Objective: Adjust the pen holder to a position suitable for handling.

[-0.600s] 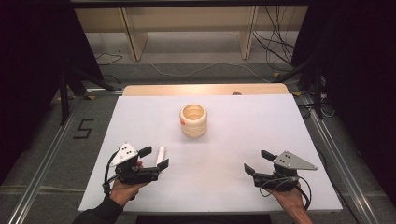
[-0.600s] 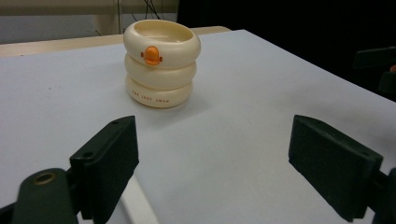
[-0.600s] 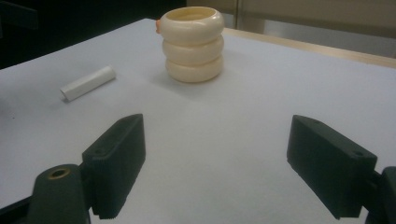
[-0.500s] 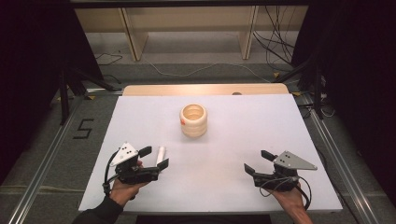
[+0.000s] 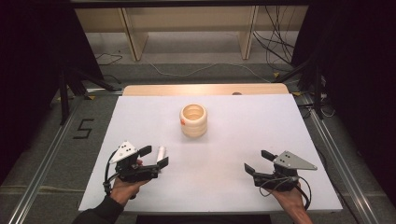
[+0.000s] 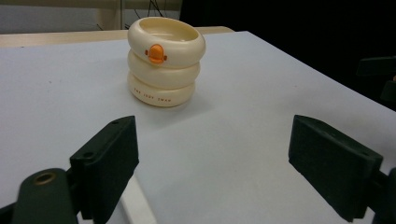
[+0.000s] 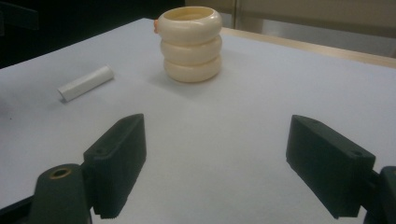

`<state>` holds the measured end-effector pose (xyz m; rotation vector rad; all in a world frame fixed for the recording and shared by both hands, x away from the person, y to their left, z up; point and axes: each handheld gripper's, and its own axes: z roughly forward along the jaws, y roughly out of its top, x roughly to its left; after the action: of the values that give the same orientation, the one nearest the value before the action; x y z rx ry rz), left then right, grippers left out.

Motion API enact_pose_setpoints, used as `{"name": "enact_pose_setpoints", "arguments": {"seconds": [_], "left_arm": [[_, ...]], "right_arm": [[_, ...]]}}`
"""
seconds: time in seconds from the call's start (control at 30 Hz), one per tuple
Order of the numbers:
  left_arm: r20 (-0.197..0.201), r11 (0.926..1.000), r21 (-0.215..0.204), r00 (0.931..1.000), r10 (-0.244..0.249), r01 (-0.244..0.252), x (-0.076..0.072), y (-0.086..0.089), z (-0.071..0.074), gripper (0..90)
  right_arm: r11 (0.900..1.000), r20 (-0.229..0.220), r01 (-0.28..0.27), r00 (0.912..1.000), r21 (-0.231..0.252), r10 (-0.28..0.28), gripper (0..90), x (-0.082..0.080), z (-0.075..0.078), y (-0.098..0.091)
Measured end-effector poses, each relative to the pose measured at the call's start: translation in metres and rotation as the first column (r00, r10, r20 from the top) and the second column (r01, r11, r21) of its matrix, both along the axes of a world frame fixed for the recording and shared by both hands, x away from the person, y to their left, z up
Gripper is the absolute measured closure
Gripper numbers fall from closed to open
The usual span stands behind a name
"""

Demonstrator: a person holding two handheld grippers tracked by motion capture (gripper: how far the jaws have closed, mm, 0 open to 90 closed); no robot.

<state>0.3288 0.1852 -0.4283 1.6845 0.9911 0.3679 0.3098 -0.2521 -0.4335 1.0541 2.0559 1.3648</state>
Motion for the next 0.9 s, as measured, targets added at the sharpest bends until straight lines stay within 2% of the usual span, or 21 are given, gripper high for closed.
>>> {"name": "enact_pose_setpoints", "arguments": {"seconds": [0.1,0.17,0.27,0.57,0.9], "left_arm": [[-0.01,0.9998,-0.009,0.9998,0.017,-0.017,0.002,0.001,0.001,15.1],[-0.025,0.9986,-0.037,0.999,0.037,-0.038,0.007,0.003,0.003,15.1],[-0.038,0.9976,-0.045,0.9979,0.052,-0.054,0.011,0.004,0.003,15.1],[-0.044,0.993,-0.026,0.9925,0.114,-0.115,0.026,0.008,0.006,15.5],[-0.087,0.978,0.004,0.9742,0.208,-0.208,0.056,0.009,0.004,17.7]], "right_arm": [[1.0,-0.002,0.006,1.0,0.0,-0.006,21.0,0.0,0.0,0.0],[0.9999,0.001,0.01,0.9999,-0.006,-0.01,21.1,0.0,-0.001,-0.001],[0.9999,0.001,0.015,0.9999,-0.003,-0.015,21.2,0.001,0.0,-0.001],[0.9999,0.006,0.012,0.9999,-0.004,-0.012,21.7,0.001,0.0,0.0],[0.9999,0.002,0.006,1.0,-0.01,-0.006,22.2,0.001,-0.001,0.001]]}}
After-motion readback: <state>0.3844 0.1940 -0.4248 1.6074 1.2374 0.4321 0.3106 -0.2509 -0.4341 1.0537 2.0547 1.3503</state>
